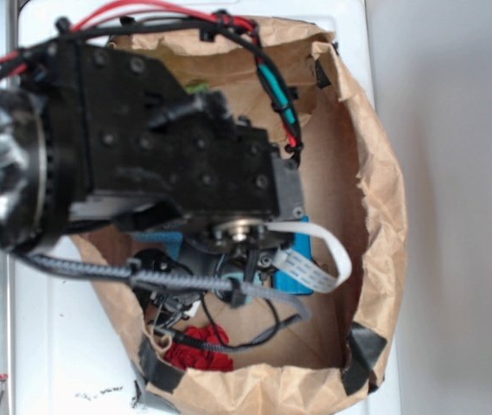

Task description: Grab the blue cloth.

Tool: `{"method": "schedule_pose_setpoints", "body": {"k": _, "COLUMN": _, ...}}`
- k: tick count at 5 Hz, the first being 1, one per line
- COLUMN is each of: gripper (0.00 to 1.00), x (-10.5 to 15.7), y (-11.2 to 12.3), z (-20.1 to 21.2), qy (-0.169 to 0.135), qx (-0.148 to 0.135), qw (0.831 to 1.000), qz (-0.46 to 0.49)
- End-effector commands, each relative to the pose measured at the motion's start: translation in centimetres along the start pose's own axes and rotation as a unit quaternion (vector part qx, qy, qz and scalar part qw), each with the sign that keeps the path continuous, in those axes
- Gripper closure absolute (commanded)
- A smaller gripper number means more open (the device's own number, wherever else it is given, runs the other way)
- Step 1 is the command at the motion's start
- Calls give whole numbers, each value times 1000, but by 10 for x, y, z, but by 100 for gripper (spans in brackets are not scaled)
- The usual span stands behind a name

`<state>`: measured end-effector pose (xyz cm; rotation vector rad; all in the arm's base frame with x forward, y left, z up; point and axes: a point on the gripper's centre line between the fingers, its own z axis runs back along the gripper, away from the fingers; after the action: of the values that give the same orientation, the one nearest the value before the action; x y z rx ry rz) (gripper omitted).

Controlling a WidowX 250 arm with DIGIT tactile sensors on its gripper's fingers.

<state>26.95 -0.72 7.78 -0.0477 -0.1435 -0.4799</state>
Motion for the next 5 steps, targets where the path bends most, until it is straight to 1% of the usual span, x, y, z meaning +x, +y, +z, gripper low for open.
{"method": "schedule_pose_setpoints", "body": {"k": 1, "gripper": 0, "x": -11, "y": -32, "z": -1, "qy": -46, "qx": 12, "qw": 999, "qz": -4}}
{"method": "schedule_pose_setpoints", "body": {"k": 2, "gripper": 0, "x": -22, "y": -46, "z": -6, "qy": -45, "qx": 21, "qw": 999, "qz": -8}}
{"method": "schedule_pose_setpoints", "body": {"k": 3, "gripper": 0, "x": -38, "y": -66, "z": -12, "qy": -35, "qx": 31, "qw": 999, "qz": -15}}
{"method": "schedule_pose_setpoints", "body": {"k": 4, "gripper": 0, "x": -50, "y": -78, "z": -10, "qy": -36, "qx": 31, "qw": 999, "qz": -5}}
{"method": "schedule_pose_setpoints", "body": {"k": 5, "gripper": 0, "x": -54, "y": -79, "z": -3, "qy": -9, "qx": 34, "qw": 999, "qz": 9}}
